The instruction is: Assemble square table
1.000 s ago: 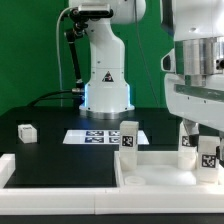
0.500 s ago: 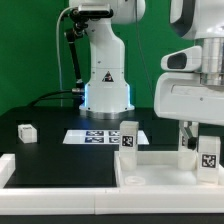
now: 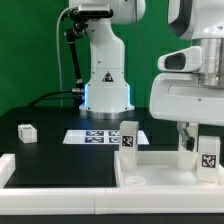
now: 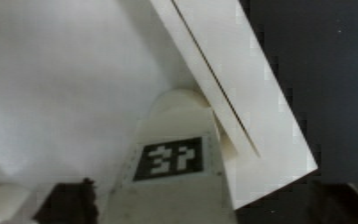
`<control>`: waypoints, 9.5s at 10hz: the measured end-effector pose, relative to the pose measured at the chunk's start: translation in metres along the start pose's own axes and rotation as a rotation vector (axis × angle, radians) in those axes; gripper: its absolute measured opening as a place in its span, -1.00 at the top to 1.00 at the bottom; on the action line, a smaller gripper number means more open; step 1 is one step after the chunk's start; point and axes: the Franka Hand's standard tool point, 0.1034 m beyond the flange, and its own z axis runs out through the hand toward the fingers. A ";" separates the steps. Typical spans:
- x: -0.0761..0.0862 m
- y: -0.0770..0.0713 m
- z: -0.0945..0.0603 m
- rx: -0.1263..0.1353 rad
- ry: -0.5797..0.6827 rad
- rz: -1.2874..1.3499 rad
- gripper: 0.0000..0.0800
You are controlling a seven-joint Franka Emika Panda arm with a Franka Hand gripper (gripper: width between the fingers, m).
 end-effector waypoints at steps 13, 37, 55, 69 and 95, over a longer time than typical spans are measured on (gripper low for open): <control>0.002 0.003 0.003 0.141 -0.151 1.311 0.27; 0.002 0.005 0.003 0.142 -0.122 1.102 0.27; 0.008 0.005 0.001 0.093 0.072 -0.163 0.27; 0.008 0.015 0.001 0.060 -0.187 1.469 0.26; 0.006 0.101 -0.062 0.205 -0.084 0.988 -0.62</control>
Offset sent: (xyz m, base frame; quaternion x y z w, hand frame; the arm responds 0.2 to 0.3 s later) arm 0.0000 0.0000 0.0000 0.0000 0.0000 0.1296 0.9916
